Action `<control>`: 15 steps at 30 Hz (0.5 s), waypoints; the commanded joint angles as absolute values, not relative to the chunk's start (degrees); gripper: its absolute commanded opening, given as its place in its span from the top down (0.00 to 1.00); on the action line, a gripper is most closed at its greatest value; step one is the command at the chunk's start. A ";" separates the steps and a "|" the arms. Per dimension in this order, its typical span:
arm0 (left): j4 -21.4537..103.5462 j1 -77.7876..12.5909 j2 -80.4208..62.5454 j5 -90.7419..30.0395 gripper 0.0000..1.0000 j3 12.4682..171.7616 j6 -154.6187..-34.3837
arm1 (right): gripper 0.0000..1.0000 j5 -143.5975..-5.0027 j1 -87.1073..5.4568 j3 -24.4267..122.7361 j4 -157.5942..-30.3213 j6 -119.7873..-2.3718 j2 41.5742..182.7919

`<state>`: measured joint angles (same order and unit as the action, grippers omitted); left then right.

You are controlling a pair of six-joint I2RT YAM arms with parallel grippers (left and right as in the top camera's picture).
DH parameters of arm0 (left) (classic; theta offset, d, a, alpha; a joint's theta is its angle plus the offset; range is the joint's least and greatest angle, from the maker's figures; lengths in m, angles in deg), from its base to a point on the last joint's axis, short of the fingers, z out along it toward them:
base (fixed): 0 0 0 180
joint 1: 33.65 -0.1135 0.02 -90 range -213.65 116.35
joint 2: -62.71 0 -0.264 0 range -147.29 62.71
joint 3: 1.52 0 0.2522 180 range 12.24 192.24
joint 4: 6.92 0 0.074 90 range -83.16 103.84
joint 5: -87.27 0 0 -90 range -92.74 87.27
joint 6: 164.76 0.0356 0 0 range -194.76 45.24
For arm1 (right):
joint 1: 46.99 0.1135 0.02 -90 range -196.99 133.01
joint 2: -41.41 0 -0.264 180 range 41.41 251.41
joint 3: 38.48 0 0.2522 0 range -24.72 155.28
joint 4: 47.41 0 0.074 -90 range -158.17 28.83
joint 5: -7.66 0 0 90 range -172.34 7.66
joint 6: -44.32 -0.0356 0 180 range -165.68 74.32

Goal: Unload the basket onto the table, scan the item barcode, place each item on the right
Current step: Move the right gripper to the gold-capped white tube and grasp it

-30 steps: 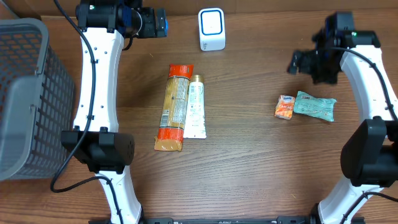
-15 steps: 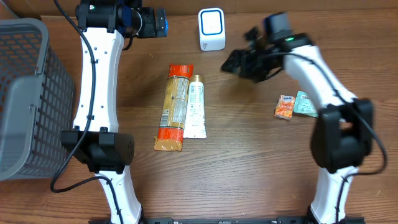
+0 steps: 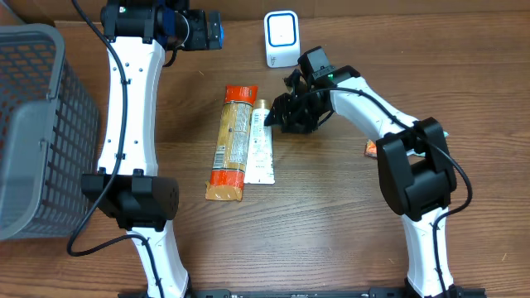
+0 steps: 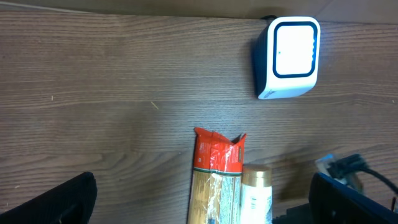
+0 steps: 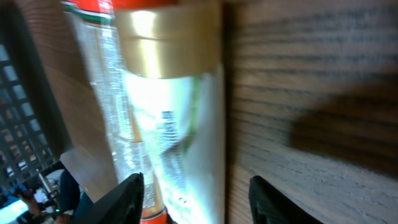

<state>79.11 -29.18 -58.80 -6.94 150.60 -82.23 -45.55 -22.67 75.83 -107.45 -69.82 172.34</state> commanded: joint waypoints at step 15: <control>79.02 -29.13 -58.87 -6.75 0.00 150.82 -81.57 | 0.81 -41.31 -19.09 69.03 -103.10 -72.93 173.22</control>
